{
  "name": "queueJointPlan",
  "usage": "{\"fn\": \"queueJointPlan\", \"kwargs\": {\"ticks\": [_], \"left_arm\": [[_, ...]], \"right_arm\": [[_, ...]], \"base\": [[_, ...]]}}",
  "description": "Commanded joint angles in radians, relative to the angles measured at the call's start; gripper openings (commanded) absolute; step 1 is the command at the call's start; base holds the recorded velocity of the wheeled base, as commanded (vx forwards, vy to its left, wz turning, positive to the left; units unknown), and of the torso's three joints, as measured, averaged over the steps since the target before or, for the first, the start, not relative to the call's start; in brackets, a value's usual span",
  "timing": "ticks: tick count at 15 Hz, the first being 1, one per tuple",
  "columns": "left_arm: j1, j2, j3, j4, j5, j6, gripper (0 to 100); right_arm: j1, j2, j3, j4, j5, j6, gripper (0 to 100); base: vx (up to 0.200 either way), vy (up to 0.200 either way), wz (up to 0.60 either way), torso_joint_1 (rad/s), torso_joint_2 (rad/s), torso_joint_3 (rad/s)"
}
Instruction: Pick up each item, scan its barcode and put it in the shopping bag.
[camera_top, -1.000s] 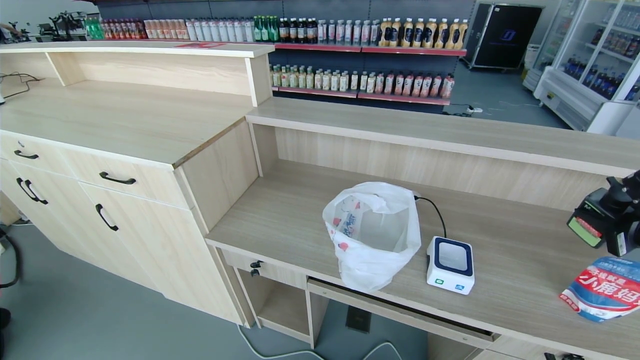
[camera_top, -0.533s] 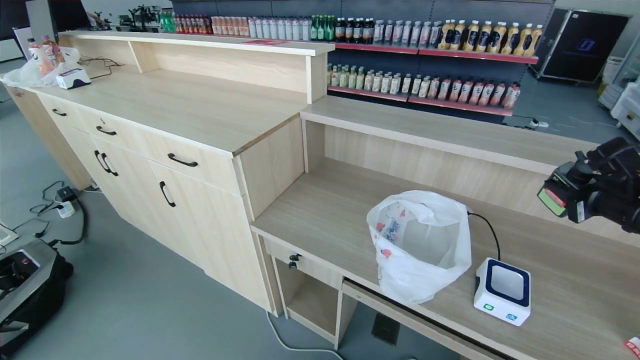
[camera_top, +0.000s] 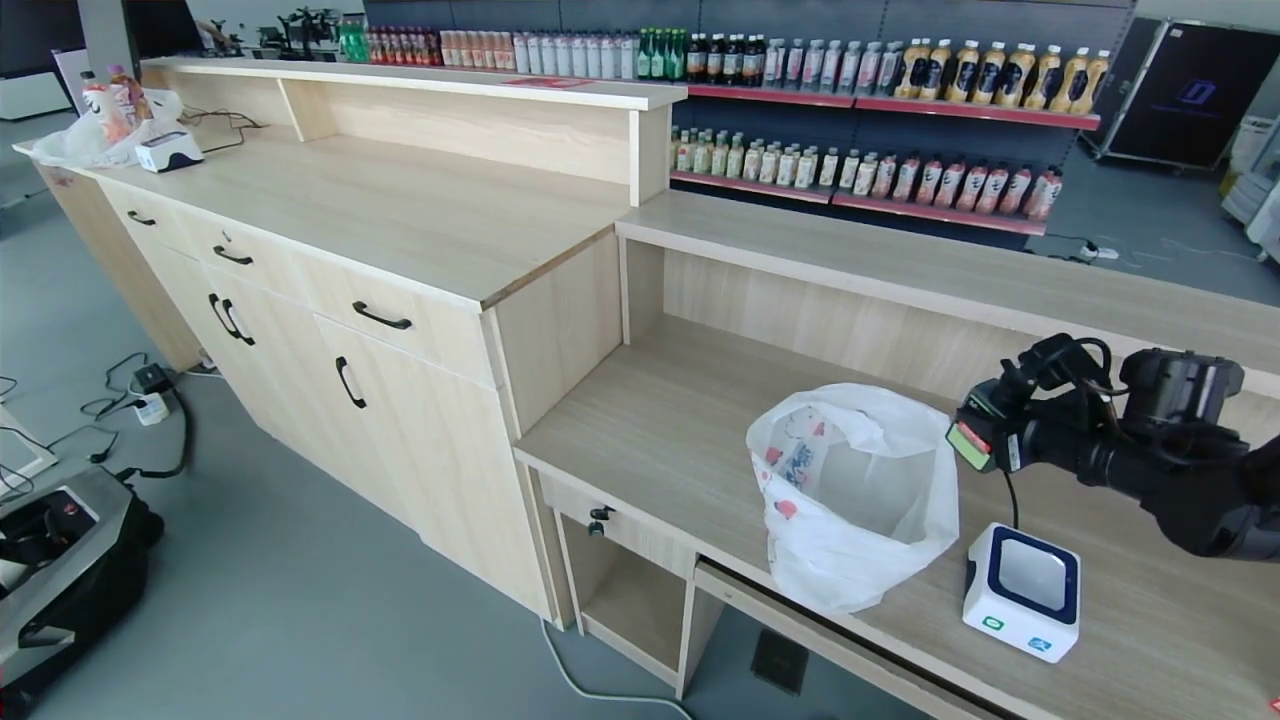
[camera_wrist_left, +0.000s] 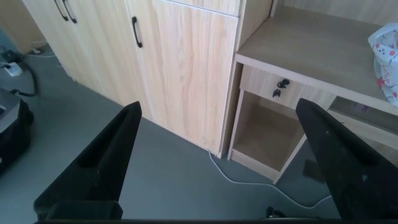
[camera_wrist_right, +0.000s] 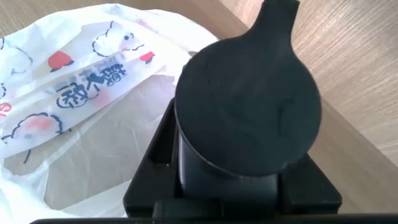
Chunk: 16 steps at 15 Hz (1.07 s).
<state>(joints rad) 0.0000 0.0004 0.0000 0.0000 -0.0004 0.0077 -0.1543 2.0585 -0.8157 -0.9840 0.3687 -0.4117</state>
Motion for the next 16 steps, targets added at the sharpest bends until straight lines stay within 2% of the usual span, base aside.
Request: {"fn": "queueJointPlan", "kwargs": {"ticks": [1, 3, 5, 9, 16], "left_arm": [[0.0, 0.0, 0.0, 0.0, 0.0, 0.0, 100], [0.0, 0.0, 0.0, 0.0, 0.0, 0.0, 100], [0.0, 0.0, 0.0, 0.0, 0.0, 0.0, 100], [0.0, 0.0, 0.0, 0.0, 0.0, 0.0, 100], [0.0, 0.0, 0.0, 0.0, 0.0, 0.0, 100]], "right_arm": [[0.025, 0.097, -0.026, -0.004, 0.001, 0.025, 0], [0.048, 0.144, -0.092, -0.022, 0.001, 0.082, 0], [0.07, 0.158, -0.099, -0.021, 0.001, 0.122, 0], [0.111, 0.227, -0.137, -0.03, -0.001, 0.116, 0], [0.119, 0.328, -0.214, -0.039, -0.008, 0.047, 0]], "base": [[0.0, 0.0, 0.0, 0.0, 0.0, 0.0], [0.0, 0.0, 0.0, 0.0, 0.0, 0.0], [0.0, 0.0, 0.0, 0.0, 0.0, 0.0], [0.0, 0.0, 0.0, 0.0, 0.0, 0.0], [0.0, 0.0, 0.0, 0.0, 0.0, 0.0]]}}
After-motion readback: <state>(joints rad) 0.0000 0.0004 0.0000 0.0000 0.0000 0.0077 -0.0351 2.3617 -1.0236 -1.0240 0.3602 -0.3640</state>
